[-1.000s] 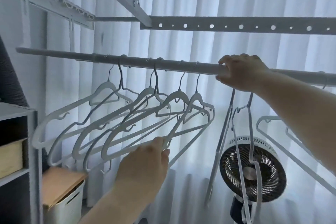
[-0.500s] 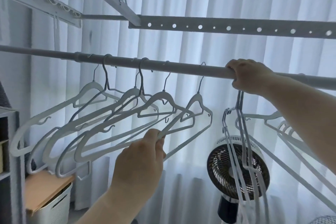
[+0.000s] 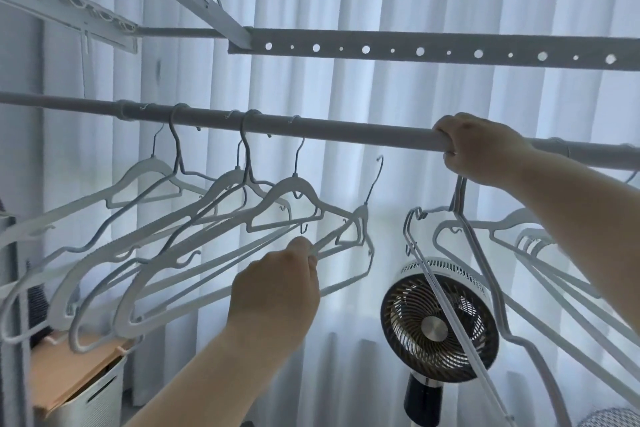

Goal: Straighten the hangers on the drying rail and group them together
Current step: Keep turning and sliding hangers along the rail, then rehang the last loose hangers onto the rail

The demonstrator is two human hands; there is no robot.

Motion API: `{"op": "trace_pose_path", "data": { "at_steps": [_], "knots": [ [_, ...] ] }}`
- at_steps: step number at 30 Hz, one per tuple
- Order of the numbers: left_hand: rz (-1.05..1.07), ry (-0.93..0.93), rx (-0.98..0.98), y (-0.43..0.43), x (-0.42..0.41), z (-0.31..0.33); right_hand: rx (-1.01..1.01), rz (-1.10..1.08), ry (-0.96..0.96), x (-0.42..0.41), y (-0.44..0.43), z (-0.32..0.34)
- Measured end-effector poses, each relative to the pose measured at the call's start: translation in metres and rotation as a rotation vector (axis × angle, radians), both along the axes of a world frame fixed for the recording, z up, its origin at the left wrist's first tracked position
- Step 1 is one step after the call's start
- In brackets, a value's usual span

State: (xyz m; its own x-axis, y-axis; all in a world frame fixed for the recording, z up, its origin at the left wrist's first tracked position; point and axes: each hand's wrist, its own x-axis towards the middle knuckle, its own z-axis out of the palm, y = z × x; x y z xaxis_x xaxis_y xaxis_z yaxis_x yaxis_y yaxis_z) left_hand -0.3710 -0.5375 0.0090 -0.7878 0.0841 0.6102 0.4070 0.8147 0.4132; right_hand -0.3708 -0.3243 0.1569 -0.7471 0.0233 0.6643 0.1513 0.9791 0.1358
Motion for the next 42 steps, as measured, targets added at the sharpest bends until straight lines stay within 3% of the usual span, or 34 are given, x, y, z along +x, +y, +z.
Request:
{"op": "trace_pose_path", "data": {
  "at_steps": [8,13,17,19,21,24,29,35,38,42],
  "knots": [
    [-0.051,-0.206,-0.064,0.007,-0.006,-0.025,0.046,0.031,0.004,0.001,0.000,-0.005],
    [-0.086,-0.200,0.025,-0.013,0.008,-0.029,0.057,0.084,0.028,0.003,-0.004,-0.013],
    [-0.115,-0.209,0.183,-0.041,0.030,-0.037,0.234,0.277,0.173,0.018,-0.021,-0.026],
    [-0.108,-0.202,0.279,-0.056,0.046,-0.043,0.282,0.386,0.050,0.025,-0.035,-0.034],
    [-0.098,-0.192,0.365,-0.068,0.064,-0.051,0.277,0.451,-0.189,0.029,-0.048,-0.046],
    [-0.094,-0.160,0.461,-0.081,0.089,-0.062,0.274,0.376,-0.451,0.032,-0.064,-0.065],
    [-0.089,-0.109,0.585,-0.106,0.129,-0.078,0.258,0.346,-0.615,0.043,-0.080,-0.082],
    [-0.135,-0.117,0.656,-0.138,0.168,-0.082,0.027,0.477,-0.746,0.065,-0.094,-0.079],
    [0.078,-0.006,0.683,-0.160,0.180,-0.088,-0.142,0.548,-0.749,0.082,-0.110,-0.080],
    [0.350,0.026,0.496,-0.187,0.199,-0.103,-0.291,0.622,-0.700,0.111,-0.143,-0.094]
  ]
}}
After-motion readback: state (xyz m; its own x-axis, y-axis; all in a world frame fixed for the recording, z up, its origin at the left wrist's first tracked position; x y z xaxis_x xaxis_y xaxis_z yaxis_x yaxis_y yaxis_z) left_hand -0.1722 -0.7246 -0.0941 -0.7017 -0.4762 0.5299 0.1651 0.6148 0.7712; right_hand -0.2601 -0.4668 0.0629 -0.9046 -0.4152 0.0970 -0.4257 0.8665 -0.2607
